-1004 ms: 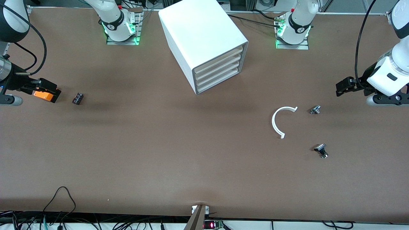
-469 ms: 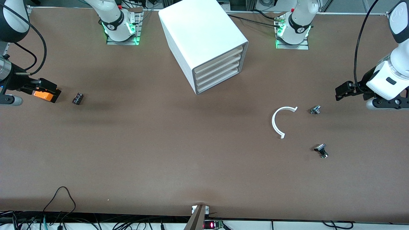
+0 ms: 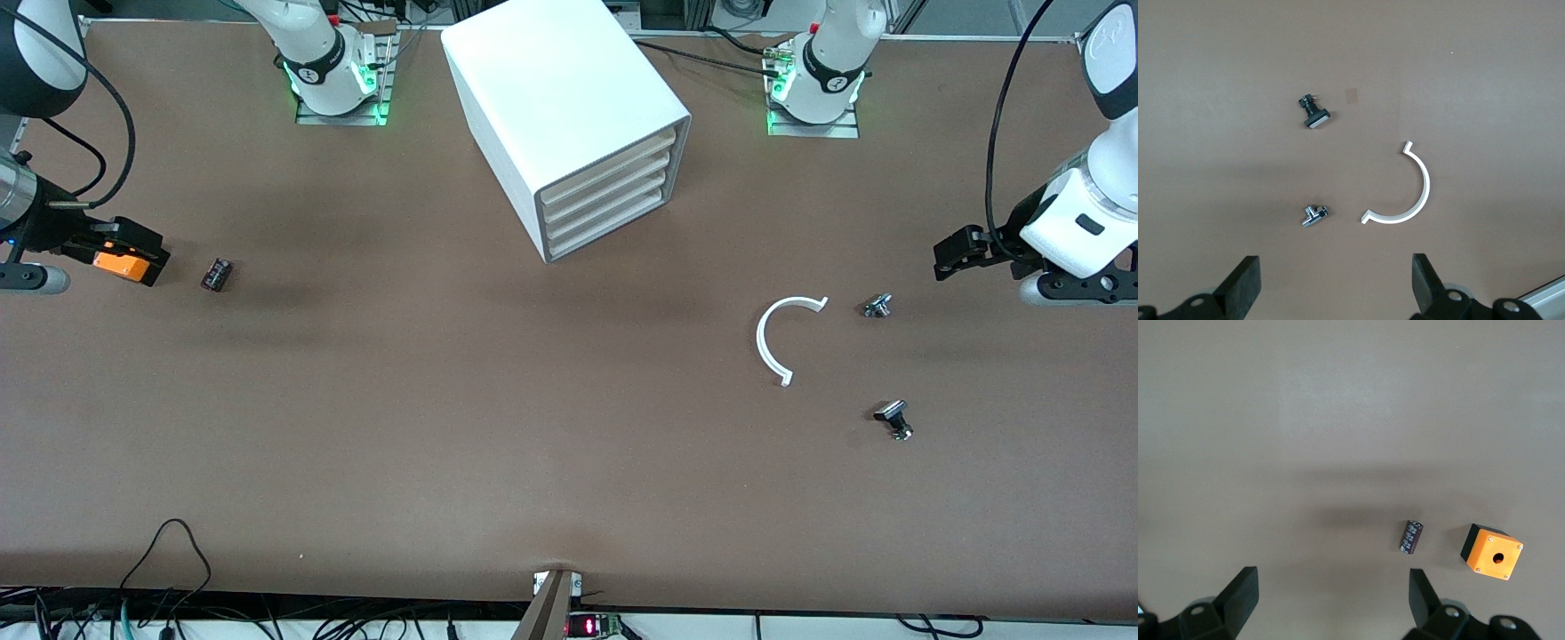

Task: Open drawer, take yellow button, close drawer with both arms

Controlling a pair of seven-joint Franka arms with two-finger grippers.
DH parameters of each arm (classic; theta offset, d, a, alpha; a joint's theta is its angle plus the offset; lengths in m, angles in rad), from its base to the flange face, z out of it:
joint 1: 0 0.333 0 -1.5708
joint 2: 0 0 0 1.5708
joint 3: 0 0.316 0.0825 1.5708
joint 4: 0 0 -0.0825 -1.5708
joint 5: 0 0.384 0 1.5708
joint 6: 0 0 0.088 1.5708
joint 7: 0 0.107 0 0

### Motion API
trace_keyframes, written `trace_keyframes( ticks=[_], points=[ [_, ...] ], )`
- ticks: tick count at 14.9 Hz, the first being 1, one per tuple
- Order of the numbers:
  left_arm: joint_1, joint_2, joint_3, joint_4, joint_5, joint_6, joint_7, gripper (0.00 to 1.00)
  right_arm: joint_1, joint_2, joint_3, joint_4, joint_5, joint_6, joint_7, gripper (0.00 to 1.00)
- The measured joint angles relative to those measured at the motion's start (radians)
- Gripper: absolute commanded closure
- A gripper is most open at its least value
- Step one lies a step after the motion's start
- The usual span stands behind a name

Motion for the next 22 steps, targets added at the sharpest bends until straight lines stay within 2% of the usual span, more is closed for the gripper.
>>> trace_keyframes(
  ticks=[7,15,20,22],
  points=[
    [-0.001,0.000,-0.003,0.000,0.000,0.000,0.000,0.00,0.003,0.000,0.005,0.000,0.004,-0.003,-0.058,0.00],
    [-0.009,-0.013,-0.040,0.010,0.000,-0.029,0.000,0.00,0.030,0.002,0.010,0.000,0.011,-0.032,-0.123,0.00],
    [-0.012,-0.031,-0.109,0.010,-0.010,-0.162,-0.001,0.00,0.073,0.002,0.012,0.013,0.011,-0.033,-0.134,0.00],
    [-0.012,-0.020,-0.116,0.001,-0.076,-0.211,-0.001,0.00,0.073,0.003,0.011,0.014,0.011,-0.033,-0.175,0.00]
  ],
)
